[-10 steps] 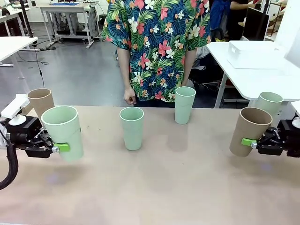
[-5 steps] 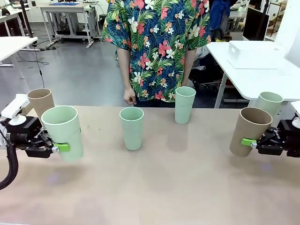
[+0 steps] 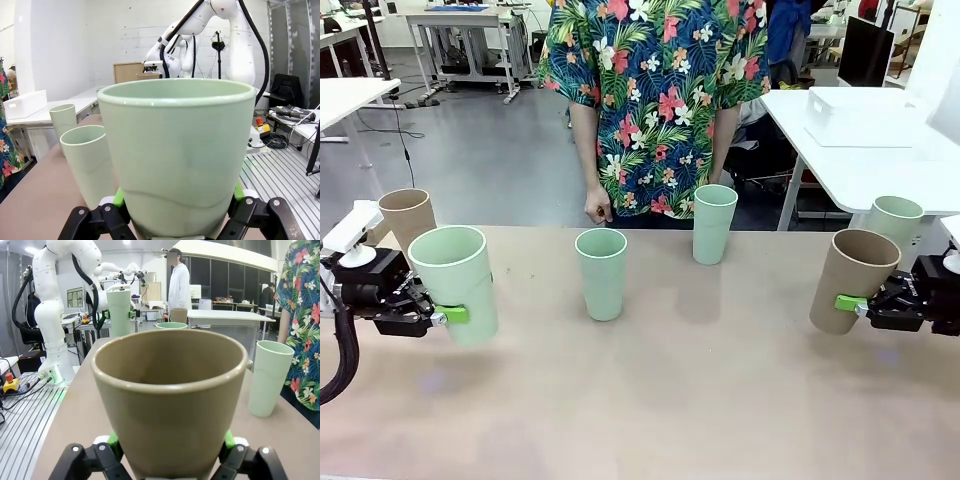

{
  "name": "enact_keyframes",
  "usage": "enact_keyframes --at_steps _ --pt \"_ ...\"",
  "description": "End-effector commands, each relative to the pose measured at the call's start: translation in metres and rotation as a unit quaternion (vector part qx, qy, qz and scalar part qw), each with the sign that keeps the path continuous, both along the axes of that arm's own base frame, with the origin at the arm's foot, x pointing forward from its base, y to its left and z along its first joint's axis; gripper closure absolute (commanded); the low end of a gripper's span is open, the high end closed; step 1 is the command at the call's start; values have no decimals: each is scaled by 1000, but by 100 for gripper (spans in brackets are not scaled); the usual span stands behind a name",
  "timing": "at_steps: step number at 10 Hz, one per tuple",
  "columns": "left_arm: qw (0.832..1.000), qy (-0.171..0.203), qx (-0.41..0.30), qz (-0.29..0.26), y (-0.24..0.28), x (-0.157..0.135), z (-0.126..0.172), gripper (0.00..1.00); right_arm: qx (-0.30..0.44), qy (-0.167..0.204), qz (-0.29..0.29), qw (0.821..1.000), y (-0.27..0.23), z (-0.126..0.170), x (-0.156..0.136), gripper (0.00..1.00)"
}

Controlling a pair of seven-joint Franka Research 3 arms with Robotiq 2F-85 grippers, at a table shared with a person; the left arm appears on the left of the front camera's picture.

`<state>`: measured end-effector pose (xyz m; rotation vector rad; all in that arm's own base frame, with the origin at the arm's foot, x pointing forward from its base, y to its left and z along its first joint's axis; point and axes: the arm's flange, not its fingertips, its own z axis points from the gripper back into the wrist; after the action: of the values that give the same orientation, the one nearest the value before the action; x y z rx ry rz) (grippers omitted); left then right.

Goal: Stack the cups and store them in the basket.
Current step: Place the stack of Reusable plastic cups into the Pantry Basket.

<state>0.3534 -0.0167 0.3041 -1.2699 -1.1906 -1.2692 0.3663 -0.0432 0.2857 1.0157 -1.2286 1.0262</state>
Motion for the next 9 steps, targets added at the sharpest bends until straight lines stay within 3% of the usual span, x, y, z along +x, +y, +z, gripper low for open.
enact_keyframes --at_steps 1,9 --pt "1000 -3 0 1 0 0 2 15 -1 -4 0 1000 0 2 0 15" --pt "1000 -3 0 1 0 0 2 15 -1 -4 0 1000 0 2 0 15"
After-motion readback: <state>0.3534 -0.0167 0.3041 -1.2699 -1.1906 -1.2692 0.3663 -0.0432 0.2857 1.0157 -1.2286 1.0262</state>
